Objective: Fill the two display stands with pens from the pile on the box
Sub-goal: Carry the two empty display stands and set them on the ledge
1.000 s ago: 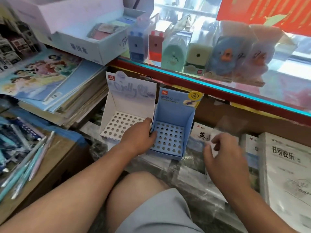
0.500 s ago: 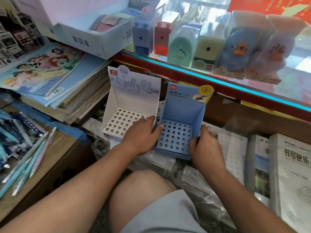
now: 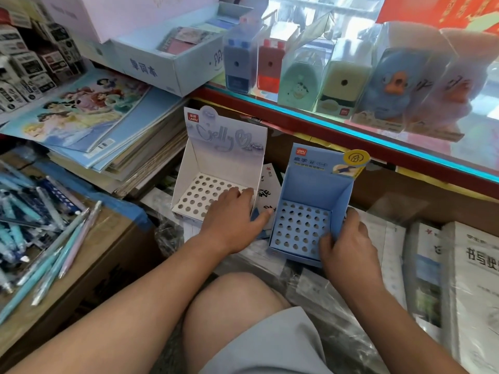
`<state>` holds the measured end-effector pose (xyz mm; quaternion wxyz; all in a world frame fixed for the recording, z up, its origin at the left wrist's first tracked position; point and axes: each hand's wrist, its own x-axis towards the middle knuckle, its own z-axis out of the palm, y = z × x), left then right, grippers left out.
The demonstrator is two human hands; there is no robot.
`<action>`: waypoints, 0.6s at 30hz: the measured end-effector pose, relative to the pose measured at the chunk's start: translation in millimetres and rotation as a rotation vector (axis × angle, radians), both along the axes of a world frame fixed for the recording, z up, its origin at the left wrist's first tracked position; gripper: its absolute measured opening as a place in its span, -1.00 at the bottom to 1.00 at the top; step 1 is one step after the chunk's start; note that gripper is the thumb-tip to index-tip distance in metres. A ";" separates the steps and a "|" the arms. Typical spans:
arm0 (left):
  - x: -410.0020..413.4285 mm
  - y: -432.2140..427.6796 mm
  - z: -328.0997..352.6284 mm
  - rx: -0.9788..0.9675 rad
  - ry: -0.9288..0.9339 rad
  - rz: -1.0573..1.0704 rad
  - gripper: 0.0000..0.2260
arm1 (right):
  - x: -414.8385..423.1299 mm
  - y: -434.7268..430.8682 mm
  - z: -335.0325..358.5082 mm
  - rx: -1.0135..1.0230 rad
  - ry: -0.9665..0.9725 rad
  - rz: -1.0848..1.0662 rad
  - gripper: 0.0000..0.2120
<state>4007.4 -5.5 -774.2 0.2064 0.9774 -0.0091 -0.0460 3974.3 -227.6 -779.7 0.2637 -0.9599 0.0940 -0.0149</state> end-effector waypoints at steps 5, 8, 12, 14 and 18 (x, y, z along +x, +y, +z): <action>-2.4 19.0 5.1 -0.112 -0.120 0.126 -0.61 | -9.2 15.7 27.0 0.061 -0.210 -0.033 -0.56; -3.2 41.3 7.9 -0.128 -0.244 0.245 -0.62 | -11.1 40.9 42.6 0.096 -0.220 0.092 -0.79; -3.3 67.2 9.7 -0.135 -0.287 0.446 -0.49 | -1.0 89.2 44.8 0.169 -0.123 0.362 -0.81; -1.4 77.6 4.7 -0.204 -0.187 0.503 -0.43 | 8.9 111.5 41.2 0.285 -0.044 0.363 -0.75; -1.6 90.9 -5.3 -0.400 -0.031 0.534 -0.50 | 25.3 138.6 33.3 0.342 -0.037 0.293 -0.76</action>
